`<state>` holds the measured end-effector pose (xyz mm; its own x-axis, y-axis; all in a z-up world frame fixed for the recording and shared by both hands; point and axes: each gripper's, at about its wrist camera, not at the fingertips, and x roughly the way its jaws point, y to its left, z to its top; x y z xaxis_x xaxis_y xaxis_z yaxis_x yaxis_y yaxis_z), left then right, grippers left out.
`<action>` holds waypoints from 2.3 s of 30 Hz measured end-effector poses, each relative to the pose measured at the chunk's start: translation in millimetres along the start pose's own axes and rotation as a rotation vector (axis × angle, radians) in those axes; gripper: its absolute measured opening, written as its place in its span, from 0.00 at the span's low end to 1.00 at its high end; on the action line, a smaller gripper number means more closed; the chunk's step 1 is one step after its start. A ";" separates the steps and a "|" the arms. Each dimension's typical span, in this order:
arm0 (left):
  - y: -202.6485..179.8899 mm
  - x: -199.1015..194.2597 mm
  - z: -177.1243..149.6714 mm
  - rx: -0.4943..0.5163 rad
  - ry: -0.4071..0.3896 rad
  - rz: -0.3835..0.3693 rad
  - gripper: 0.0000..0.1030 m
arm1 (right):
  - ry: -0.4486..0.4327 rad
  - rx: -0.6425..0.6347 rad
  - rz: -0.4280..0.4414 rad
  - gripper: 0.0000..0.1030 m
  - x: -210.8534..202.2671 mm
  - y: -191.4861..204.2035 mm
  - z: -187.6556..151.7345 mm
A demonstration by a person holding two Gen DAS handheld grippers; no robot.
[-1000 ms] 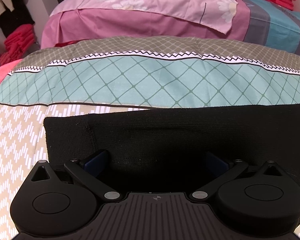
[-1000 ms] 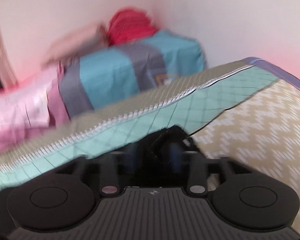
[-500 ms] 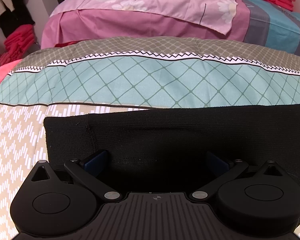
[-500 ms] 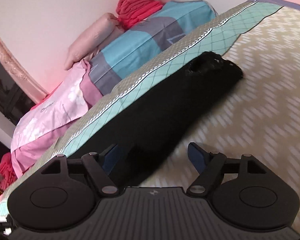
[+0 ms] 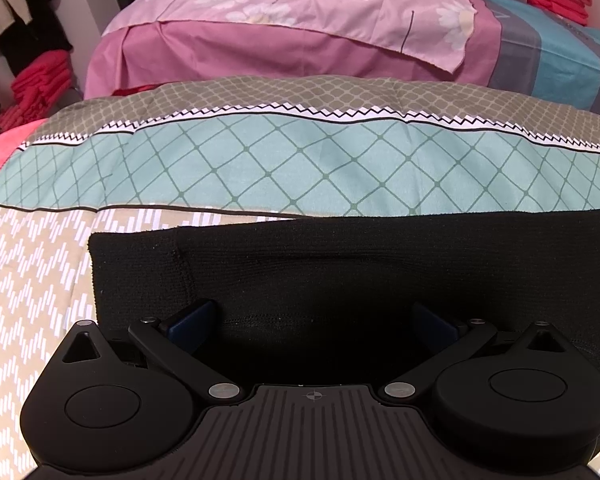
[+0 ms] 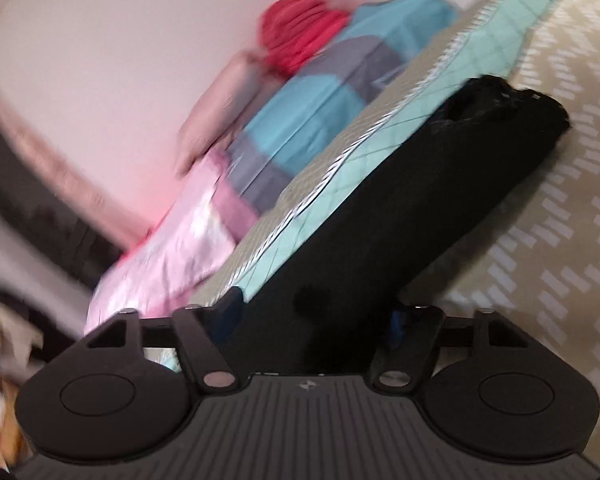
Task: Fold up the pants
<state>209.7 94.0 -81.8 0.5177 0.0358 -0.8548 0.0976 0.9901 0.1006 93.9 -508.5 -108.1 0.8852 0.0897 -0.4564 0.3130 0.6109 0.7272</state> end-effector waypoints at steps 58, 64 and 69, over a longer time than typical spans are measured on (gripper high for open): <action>-108.4 -22.8 9.5 0.083 0.001 -0.185 1.00 | -0.277 -1.932 -0.190 0.58 -14.4 164.0 -302.4; -99.1 -19.7 2.9 0.050 -0.022 -0.187 1.00 | -0.341 -1.874 -0.357 0.68 -33.0 122.5 -266.4; -104.1 -20.9 1.3 0.062 -0.037 -0.171 1.00 | -0.316 -1.748 -0.369 0.69 -23.2 147.5 -261.5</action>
<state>189.8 -10.0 -73.8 0.5202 -0.1383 -0.8428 0.2381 0.9712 -0.0124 29.6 -214.8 -124.4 0.9518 -0.2359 -0.1962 -0.0109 0.6129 -0.7901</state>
